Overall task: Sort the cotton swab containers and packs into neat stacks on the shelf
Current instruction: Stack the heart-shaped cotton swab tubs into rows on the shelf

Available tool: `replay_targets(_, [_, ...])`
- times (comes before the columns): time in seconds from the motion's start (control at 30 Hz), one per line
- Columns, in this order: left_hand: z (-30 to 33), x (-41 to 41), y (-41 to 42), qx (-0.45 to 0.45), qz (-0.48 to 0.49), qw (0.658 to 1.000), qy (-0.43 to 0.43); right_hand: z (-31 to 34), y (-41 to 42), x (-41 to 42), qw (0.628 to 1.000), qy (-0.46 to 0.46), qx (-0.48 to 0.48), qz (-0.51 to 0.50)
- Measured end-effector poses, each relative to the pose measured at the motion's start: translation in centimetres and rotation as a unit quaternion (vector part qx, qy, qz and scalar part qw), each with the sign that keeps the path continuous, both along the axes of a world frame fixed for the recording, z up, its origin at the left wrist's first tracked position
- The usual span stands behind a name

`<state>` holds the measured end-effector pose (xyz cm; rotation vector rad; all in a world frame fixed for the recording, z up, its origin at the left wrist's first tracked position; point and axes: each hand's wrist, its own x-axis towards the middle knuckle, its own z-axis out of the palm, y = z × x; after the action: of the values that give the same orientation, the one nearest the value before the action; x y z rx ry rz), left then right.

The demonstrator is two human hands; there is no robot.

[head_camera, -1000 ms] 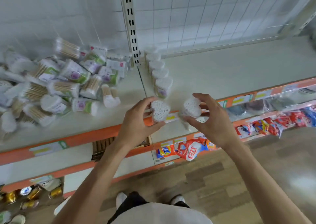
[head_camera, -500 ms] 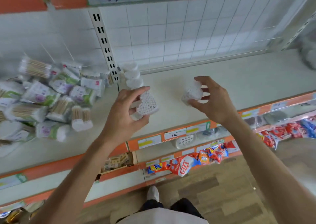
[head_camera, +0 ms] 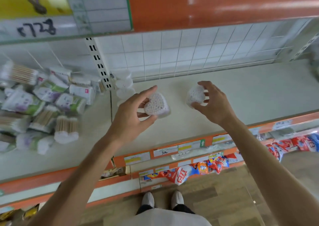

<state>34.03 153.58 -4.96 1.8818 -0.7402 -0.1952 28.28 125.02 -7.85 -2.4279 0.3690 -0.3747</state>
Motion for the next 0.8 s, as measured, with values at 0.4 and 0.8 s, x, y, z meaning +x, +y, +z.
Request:
replay_targets(0.4, [-1.5, -1.5, -1.9, 0.037, 0.046, 0.998, -0.034, -1.7, -0.2, -0.4, 0.999, 0.022, -0.039, 0.018])
replay_targets(0.8, [-2.6, -4.7, 2.1, 0.125, 0.025, 0.992, -0.006, 0.6, 8.4, -3.9, 0.949, 0.031, 0.127, 0.288])
